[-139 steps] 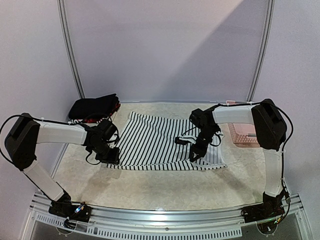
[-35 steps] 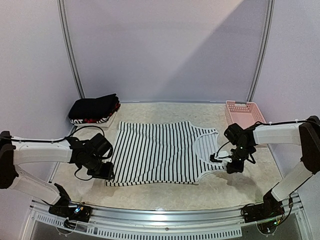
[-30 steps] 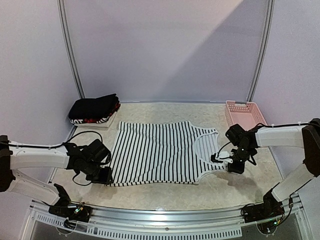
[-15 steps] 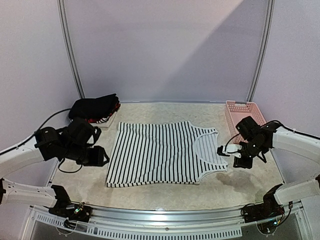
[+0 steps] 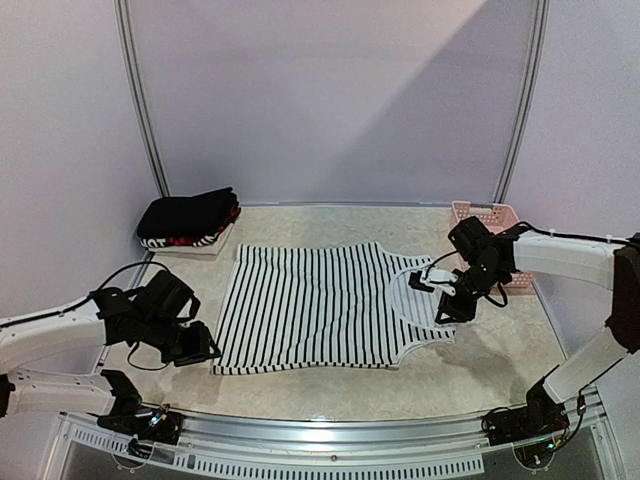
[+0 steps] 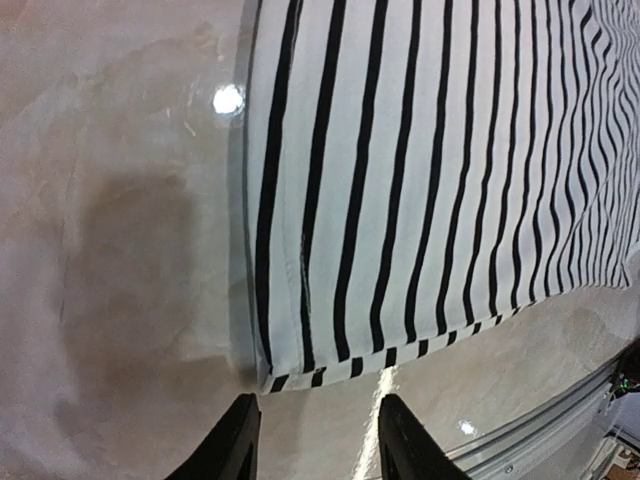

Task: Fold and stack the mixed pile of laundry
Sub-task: Adjust the crumpled tank top at the center of the board.

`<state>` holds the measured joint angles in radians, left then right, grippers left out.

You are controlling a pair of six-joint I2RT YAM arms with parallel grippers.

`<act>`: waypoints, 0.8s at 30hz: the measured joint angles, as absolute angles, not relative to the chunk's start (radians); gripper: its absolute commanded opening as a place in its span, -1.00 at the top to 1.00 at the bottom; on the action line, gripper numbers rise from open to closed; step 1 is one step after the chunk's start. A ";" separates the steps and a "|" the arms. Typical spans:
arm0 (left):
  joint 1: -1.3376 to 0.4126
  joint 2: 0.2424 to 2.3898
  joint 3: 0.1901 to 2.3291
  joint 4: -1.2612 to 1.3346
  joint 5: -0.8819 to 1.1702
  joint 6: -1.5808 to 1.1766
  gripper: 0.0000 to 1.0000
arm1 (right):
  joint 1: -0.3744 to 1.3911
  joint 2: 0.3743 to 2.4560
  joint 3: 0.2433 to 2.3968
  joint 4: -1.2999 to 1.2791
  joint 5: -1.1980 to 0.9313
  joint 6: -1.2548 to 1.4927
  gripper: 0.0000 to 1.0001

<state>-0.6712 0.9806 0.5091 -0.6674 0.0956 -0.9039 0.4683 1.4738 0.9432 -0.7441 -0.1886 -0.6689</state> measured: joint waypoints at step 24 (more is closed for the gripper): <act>-0.624 0.919 0.301 -0.409 0.186 -1.040 0.22 | 0.468 1.694 1.028 -0.671 -0.193 -0.663 0.26</act>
